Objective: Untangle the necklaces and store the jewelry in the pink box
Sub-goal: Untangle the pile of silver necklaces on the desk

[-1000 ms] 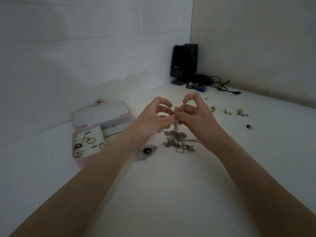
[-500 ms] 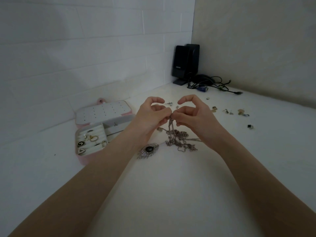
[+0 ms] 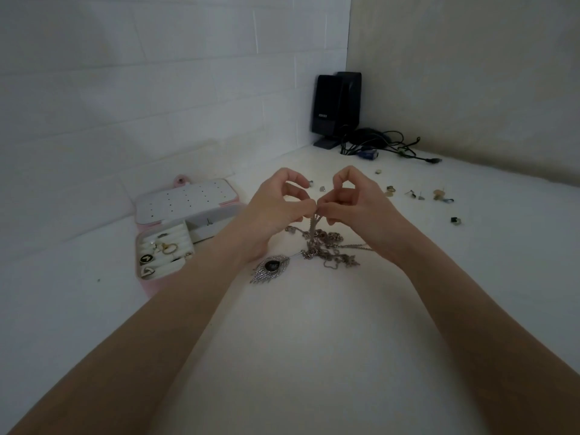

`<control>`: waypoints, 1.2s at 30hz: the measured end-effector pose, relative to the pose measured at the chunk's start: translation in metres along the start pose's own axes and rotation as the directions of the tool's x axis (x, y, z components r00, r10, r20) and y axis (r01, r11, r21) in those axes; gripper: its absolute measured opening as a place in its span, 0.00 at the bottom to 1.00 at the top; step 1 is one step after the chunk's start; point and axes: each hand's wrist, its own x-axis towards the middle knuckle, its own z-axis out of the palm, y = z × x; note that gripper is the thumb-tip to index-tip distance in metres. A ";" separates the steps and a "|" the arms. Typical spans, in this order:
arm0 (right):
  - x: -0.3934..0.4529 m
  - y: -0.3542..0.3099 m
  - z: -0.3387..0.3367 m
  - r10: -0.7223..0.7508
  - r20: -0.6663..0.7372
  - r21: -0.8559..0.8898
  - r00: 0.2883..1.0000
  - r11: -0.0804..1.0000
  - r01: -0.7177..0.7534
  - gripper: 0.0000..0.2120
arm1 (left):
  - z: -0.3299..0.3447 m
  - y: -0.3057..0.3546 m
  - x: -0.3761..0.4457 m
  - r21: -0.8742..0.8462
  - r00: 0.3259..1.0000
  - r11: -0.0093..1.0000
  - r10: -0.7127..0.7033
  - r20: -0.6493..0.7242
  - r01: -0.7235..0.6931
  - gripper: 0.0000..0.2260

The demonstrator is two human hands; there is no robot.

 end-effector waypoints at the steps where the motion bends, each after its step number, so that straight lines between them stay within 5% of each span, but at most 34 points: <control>1: 0.000 0.000 -0.001 -0.004 -0.011 0.008 1.000 1.000 0.004 0.15 | 0.001 -0.001 0.000 -0.003 1.000 1.000 -0.009 0.007 0.009 0.12; 15: 0.001 0.001 0.006 -0.175 0.088 -0.407 0.981 0.892 0.195 0.16 | 0.012 0.002 -0.001 -0.463 0.962 0.857 -0.270 -0.027 0.228 0.11; 21: 0.003 0.001 0.000 -0.218 -0.008 -0.287 0.976 0.935 0.206 0.15 | 0.011 0.002 -0.003 -0.216 0.989 0.966 -0.150 -0.016 0.143 0.10; 29: 0.000 -0.002 0.002 -0.111 -0.065 -0.009 0.992 0.994 0.111 0.12 | 0.011 0.003 -0.001 -0.411 0.976 0.888 -0.215 0.022 0.205 0.09; 36: 0.003 0.003 0.007 -0.132 0.037 -0.275 0.991 0.952 0.137 0.13 | 0.010 0.004 0.000 -0.559 0.956 0.800 -0.290 -0.041 0.219 0.09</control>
